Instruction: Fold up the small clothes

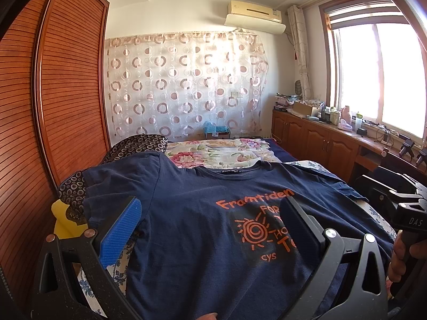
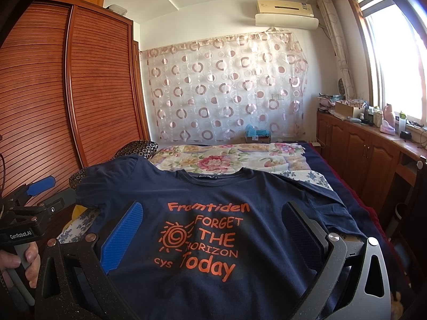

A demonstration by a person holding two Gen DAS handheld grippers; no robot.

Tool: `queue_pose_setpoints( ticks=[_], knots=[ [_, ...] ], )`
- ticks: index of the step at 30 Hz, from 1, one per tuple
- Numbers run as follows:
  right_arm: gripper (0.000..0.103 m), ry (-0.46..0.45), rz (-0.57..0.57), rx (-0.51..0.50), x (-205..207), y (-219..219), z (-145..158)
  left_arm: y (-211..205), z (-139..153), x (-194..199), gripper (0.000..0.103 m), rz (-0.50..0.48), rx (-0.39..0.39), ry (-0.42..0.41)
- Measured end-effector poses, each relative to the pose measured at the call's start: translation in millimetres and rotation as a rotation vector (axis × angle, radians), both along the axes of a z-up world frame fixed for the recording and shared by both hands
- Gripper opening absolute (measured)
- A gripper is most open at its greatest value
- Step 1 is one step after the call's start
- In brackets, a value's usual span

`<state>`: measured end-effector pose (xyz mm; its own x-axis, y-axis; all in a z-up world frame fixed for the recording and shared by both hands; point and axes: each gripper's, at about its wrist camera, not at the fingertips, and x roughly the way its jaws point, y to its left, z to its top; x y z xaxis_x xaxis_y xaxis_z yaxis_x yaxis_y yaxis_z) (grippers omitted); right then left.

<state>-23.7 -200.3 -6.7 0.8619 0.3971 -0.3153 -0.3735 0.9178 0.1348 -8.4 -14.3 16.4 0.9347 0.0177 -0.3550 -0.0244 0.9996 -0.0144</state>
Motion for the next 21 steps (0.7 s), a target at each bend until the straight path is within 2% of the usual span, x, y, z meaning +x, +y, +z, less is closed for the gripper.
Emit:
queue_pose_setpoints(
  ticks=[11, 16, 21],
  knots=[
    [0.103, -0.015, -0.001, -0.012, 8.1, 3.3, 1.2, 1.0, -11.3, 19.6, 0.103, 0.013, -0.012, 0.009],
    [0.103, -0.033, -0.035, -0.062, 19.8, 12.6, -2.4, 9.0, -22.3, 38.0, 0.103, 0.037, -0.013, -0.013],
    [0.103, -0.035, -0.058, -0.097, 40.6, 26.5, -8.1, 21.5, -32.6, 59.2, 0.103, 0.065, 0.011, 0.004]
  ],
)
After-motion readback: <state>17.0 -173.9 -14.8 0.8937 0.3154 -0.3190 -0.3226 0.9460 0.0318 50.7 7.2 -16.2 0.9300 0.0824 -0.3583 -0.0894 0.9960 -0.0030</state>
